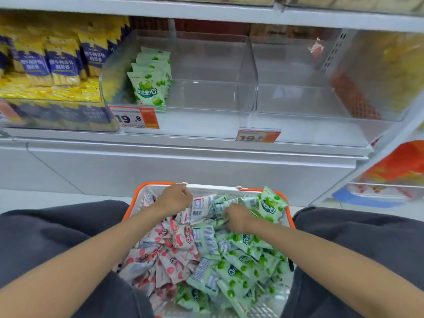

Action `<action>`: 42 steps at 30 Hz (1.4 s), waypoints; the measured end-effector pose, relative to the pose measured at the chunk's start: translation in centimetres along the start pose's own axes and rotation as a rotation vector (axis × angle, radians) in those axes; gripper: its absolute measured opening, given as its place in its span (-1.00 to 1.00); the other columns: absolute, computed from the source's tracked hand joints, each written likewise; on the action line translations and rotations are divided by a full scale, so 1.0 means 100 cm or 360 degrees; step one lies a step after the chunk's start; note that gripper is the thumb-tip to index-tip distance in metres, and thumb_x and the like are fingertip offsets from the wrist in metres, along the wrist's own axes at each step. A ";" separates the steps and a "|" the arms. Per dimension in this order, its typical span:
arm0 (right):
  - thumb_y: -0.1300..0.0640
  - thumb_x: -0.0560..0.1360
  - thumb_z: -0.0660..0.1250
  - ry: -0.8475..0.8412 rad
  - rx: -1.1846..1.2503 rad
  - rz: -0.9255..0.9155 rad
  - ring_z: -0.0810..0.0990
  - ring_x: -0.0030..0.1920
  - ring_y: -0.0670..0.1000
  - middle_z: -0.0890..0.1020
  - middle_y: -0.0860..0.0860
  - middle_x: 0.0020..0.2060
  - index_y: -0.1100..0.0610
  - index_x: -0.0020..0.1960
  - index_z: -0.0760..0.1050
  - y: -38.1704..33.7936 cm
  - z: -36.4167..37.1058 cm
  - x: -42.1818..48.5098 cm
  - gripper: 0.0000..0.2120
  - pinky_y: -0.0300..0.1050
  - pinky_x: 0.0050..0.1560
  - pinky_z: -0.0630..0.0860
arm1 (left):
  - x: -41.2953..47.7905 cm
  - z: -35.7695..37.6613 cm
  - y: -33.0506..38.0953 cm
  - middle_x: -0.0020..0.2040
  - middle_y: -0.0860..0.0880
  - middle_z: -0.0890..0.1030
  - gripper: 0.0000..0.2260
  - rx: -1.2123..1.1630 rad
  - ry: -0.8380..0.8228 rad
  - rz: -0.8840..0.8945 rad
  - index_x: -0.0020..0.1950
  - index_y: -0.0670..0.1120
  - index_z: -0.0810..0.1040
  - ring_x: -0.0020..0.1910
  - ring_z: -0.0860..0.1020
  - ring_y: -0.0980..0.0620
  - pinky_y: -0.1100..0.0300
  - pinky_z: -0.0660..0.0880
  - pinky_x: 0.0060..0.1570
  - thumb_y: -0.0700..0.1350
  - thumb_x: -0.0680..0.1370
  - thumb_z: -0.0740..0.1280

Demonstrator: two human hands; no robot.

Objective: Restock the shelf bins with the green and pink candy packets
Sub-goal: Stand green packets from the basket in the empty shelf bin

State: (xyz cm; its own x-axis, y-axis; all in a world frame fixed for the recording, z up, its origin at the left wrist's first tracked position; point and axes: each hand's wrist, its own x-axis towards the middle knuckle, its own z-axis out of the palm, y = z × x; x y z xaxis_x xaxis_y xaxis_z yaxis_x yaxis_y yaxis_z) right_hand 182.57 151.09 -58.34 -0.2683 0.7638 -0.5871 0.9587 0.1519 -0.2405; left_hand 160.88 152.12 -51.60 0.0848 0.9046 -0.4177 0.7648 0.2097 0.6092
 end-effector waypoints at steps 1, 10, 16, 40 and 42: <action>-0.03 0.49 0.42 0.0042 -0.0042 -0.0038 0.59 0.08 0.09 0.65 0.10 0.03 0.15 0.09 0.62 -0.004 -0.001 -0.002 -0.72 0.00 0.27 0.46 | 0.000 0.000 0.001 0.07 -0.12 0.62 -0.81 -0.0012 -0.0017 -0.0018 -0.05 -0.24 0.56 -0.33 0.58 0.08 0.14 0.55 -0.17 -0.13 0.59 0.25; 0.08 0.53 0.37 0.1222 0.0099 -0.0694 0.48 -0.06 -0.01 0.60 -0.01 -0.14 0.12 -0.07 0.66 -0.039 -0.061 -0.036 -0.87 -0.12 0.05 0.35 | -0.012 -0.024 0.026 0.13 -0.19 0.63 -0.39 -0.0855 -0.0559 -0.0735 0.22 -0.23 0.43 -0.11 0.68 -0.05 0.16 0.59 -0.13 0.32 0.60 0.06; -0.13 0.51 0.34 0.1026 0.0141 -0.0856 0.42 0.25 -0.03 0.54 -0.03 0.20 0.06 0.22 0.57 -0.054 -0.071 -0.056 -0.63 -0.04 0.34 0.30 | -0.011 -0.034 0.036 -0.12 -0.10 0.67 -0.77 -0.1438 -0.0084 -0.0435 0.23 -0.24 0.54 -0.21 0.64 0.01 0.23 0.61 -0.34 -0.17 0.60 0.33; 0.02 0.46 0.45 0.0701 0.2074 -0.0359 0.63 -0.15 0.07 0.68 0.27 -0.08 0.39 -0.07 0.62 -0.073 -0.151 -0.045 -0.62 -0.07 -0.05 0.51 | -0.011 -0.076 0.055 -0.12 -0.04 0.68 -0.85 -0.1864 0.0332 -0.0068 0.05 -0.12 0.60 -0.22 0.66 0.05 0.22 0.61 -0.23 -0.08 0.63 0.28; -0.15 0.36 0.47 0.0719 0.2063 -0.0404 0.58 -0.11 0.11 0.63 0.37 -0.01 0.47 -0.04 0.56 -0.076 -0.156 -0.047 -0.38 0.02 -0.01 0.45 | -0.012 -0.082 0.059 -0.13 -0.05 0.69 -0.85 -0.1871 0.0367 -0.0040 0.02 -0.12 0.60 -0.22 0.67 0.04 0.21 0.63 -0.20 -0.08 0.63 0.29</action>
State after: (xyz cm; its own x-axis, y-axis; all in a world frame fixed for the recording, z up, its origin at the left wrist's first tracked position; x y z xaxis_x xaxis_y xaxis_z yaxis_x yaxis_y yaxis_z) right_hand 177.99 156.15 -41.67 -0.1279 0.9748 -0.1828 0.0532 -0.1773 -0.9827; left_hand 160.09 155.35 -41.99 -0.1302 0.9153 -0.3811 -0.2975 0.3306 0.8957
